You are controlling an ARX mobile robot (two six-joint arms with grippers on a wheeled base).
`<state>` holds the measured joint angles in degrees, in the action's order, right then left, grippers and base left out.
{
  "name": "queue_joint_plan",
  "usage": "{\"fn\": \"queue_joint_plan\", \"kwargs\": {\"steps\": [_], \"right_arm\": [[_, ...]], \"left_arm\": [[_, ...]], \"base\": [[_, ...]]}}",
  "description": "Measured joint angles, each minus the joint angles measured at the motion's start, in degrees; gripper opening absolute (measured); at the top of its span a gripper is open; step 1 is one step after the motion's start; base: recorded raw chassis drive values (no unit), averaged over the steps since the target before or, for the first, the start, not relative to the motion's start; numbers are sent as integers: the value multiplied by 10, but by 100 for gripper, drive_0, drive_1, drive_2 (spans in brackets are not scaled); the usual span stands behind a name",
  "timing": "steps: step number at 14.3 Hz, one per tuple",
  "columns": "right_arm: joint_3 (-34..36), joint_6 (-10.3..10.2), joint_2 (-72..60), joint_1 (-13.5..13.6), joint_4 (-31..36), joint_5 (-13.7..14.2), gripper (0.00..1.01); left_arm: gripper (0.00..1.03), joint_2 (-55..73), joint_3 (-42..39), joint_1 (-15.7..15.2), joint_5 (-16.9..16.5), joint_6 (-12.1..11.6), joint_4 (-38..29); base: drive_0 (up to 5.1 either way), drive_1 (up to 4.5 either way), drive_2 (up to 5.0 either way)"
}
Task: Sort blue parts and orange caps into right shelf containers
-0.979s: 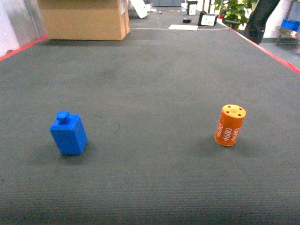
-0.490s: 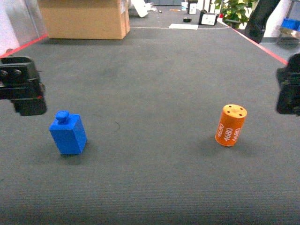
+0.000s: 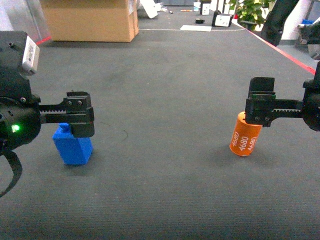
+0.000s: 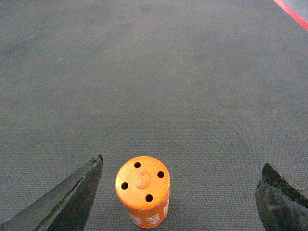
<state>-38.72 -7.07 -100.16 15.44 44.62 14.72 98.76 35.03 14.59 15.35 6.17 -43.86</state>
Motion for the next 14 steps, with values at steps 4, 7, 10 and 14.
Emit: {"fn": "queue_joint_plan", "kwargs": {"steps": [4, 7, 10, 14], "right_arm": [[-57, 0, -64, 4, -21, -3, 98], [-77, -3, -102, 7, -25, -2, 98], [-83, -9, -125, 7, -24, -6, 98], [-87, -21, -169, 7, -21, -9, 98]], "left_arm": [[98, 63, 35, -9, -19, 14, 1], [98, 89, 49, -11, -25, 24, 1], [98, 104, 54, -11, -31, 29, 1], [98, 125, 56, -10, -35, 39, 1]], "base": [[0, 0, 0], [0, 0, 0], [0, 0, 0], [0, 0, 0]]}}
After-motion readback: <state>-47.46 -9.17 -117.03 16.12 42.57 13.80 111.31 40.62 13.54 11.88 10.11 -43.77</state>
